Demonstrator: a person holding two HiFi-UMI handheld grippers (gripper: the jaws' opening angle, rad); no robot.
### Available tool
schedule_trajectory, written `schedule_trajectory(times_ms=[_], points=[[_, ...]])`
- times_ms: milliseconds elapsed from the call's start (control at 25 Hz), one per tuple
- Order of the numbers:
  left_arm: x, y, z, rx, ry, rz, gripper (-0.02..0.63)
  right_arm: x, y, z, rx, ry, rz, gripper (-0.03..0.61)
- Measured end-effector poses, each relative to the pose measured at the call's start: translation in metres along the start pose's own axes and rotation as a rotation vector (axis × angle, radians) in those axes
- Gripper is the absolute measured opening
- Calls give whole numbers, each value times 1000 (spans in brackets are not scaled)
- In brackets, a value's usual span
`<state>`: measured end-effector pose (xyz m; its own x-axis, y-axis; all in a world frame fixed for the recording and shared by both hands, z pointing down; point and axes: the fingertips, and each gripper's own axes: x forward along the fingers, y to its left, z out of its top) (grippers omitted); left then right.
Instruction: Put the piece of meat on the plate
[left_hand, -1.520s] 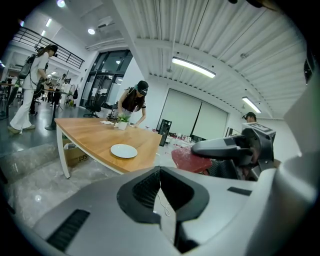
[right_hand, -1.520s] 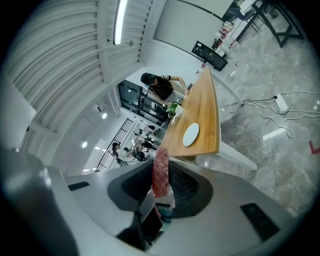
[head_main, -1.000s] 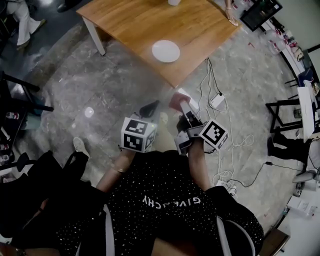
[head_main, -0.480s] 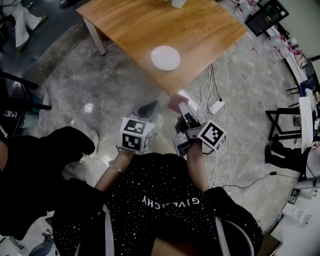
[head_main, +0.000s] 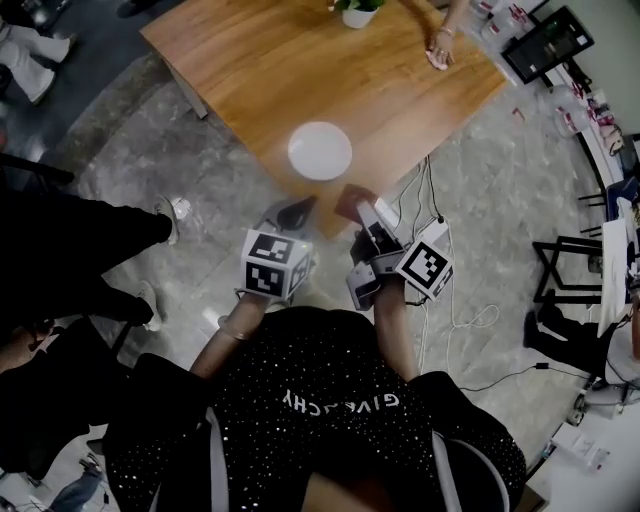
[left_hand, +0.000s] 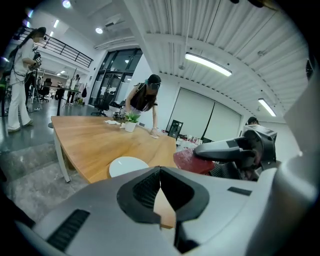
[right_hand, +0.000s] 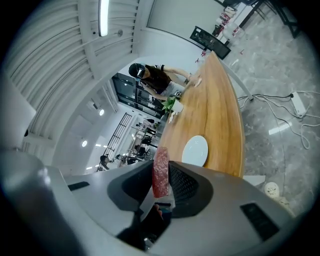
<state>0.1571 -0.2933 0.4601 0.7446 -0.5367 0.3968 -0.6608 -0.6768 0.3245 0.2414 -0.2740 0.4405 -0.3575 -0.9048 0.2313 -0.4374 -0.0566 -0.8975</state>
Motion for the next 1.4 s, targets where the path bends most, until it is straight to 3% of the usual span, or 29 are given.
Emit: schedule_trajectory(times_ms=[320, 560, 760, 1080, 1400], points=[[60, 23, 26, -9, -11, 46, 11, 49, -18, 54, -10, 42, 20, 100], [75, 44, 39, -6, -16, 86, 11, 76, -22, 69, -25, 68, 30, 100], [73, 54, 47, 18, -22, 95, 10, 83, -22, 68, 31, 75, 40, 100], [82, 86, 56, 72, -30, 107, 11, 112, -40, 52, 55, 111, -25, 101], [88, 125, 62, 30, -37, 101, 11, 170, -63, 28, 64, 224, -143, 101]])
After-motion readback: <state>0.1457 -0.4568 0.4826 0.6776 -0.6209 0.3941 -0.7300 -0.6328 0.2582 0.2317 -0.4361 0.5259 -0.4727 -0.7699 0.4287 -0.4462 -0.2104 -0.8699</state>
